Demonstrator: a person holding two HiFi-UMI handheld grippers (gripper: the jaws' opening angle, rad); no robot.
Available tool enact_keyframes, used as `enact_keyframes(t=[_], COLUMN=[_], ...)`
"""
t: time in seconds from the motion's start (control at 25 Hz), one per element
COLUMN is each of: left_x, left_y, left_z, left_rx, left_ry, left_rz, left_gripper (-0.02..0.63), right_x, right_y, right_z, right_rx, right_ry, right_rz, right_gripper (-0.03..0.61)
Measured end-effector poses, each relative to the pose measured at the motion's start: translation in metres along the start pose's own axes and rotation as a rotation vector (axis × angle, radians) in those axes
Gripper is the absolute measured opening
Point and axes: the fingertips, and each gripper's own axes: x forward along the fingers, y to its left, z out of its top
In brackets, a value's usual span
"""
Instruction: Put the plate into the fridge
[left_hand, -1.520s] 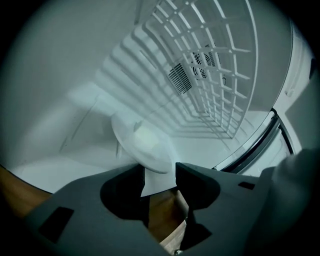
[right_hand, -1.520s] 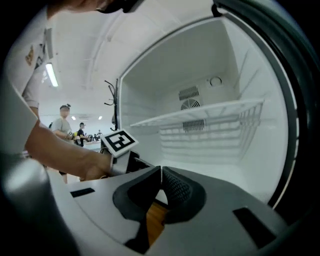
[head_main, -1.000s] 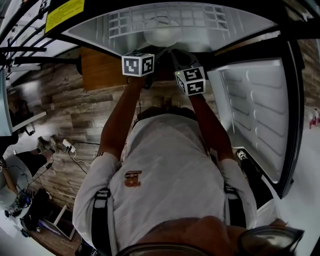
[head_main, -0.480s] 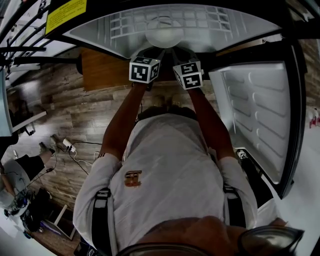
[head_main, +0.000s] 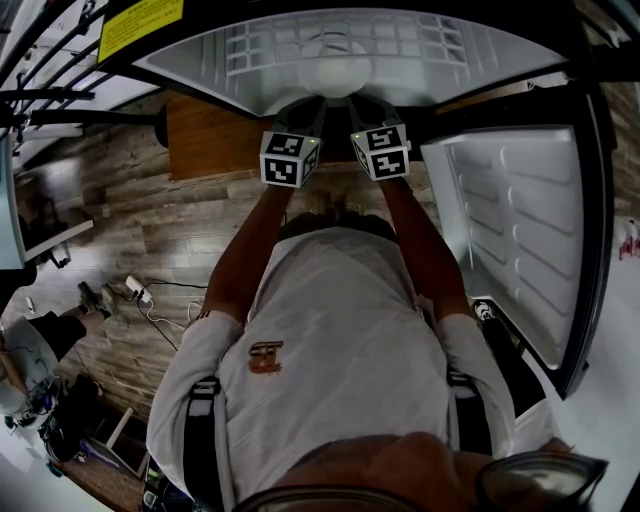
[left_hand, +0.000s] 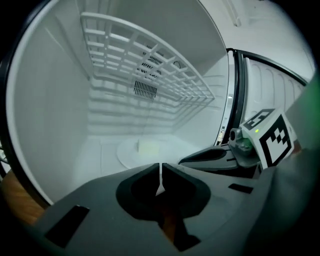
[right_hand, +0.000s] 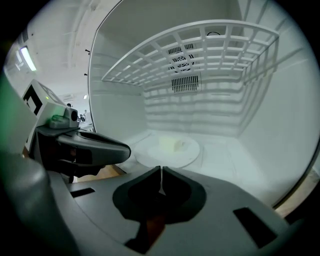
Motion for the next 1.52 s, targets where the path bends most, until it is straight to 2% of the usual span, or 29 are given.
enact_keyframes(t=[0.2, 0.8, 1.08, 1.28, 1.52], left_x=[-0.014, -0.075, -0.105, -0.125, -0.141], left_y=[-0.003, -0.035, -0.055, -0.069, -0.085], left_z=[0.014, 0.063, 0.087, 0.105, 0.117], left_rx=[0.046, 0.142, 0.183, 0.199, 0.233], left_ry=[-0.121, -0.383, -0.484, -0.557, -0.597], left_rz=[-0.003, -0.052, -0.111, -0.145, -0.177], left_gripper=[0.028, 0.02, 0.018, 0.018, 0.018], right_x=[-0.012, -0.088, -0.125, -0.148, -0.163], right_y=[0.008, 0.053, 0.073, 0.082, 0.088], right_z=[0.005, 0.074, 0.106, 0.125, 0.131], right_rx=[-0.014, -0.093, -0.127, -0.142, -0.155], right_ry=[-0.063, -0.412, -0.55, -0.649, -0.682], right_rz=[0.028, 0.191, 0.263, 0.276, 0.283], right_gripper=[0.034, 0.034, 0.034, 0.034, 0.033])
